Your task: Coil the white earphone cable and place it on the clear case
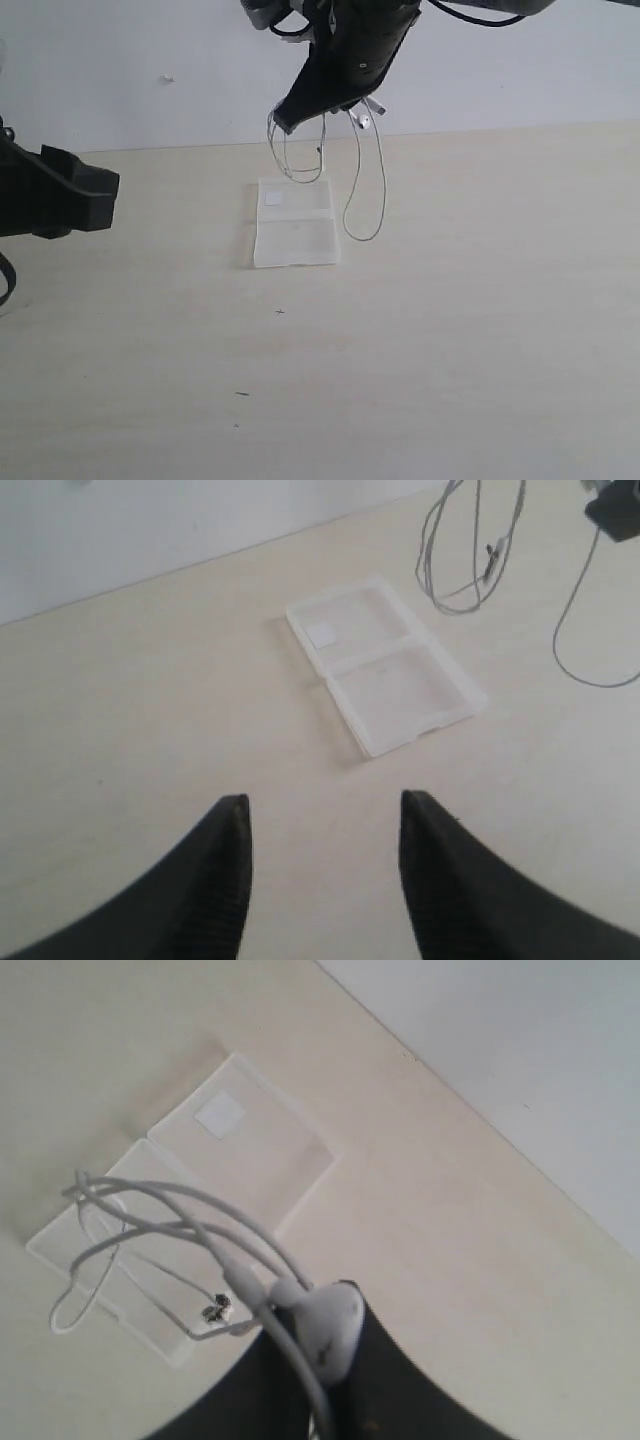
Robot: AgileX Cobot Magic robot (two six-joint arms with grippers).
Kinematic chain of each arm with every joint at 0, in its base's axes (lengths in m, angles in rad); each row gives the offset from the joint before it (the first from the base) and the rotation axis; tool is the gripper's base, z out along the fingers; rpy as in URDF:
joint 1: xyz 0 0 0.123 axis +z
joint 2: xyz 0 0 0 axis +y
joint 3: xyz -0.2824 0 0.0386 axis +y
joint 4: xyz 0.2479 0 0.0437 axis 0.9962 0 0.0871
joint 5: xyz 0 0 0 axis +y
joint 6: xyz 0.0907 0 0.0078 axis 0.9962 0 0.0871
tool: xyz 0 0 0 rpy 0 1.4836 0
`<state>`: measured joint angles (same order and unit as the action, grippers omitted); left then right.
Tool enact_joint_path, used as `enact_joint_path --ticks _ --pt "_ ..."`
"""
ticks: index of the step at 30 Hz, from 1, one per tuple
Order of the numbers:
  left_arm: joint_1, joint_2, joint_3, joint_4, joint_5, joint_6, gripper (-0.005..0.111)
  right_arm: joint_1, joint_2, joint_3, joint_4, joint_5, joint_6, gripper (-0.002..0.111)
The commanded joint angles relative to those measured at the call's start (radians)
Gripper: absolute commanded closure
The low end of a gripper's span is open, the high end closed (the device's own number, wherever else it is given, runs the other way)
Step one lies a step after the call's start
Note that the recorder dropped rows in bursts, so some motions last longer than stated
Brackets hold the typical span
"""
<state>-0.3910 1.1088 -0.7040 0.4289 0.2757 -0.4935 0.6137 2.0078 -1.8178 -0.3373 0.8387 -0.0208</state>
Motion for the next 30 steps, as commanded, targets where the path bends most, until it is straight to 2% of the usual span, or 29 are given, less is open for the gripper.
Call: enact_joint_path --ticks 1,15,23,26,30 --pt "0.001 0.008 0.002 0.01 -0.056 -0.007 0.063 -0.005 0.0 -0.014 0.003 -0.065 0.008 0.108" --pt "0.003 0.015 0.002 0.061 -0.021 -0.007 0.063 -0.005 0.089 -0.014 0.016 -0.173 0.055 0.108" --pt "0.08 0.015 0.002 0.064 0.052 -0.047 0.065 -0.005 0.107 -0.014 -0.047 -0.292 0.126 0.108" --pt "0.093 0.015 0.002 0.064 0.052 -0.049 0.077 -0.005 0.11 -0.014 -0.06 -0.311 0.129 0.108" --pt "0.093 0.015 0.002 0.065 0.052 -0.049 0.105 -0.005 0.12 -0.014 -0.072 -0.309 0.129 0.108"
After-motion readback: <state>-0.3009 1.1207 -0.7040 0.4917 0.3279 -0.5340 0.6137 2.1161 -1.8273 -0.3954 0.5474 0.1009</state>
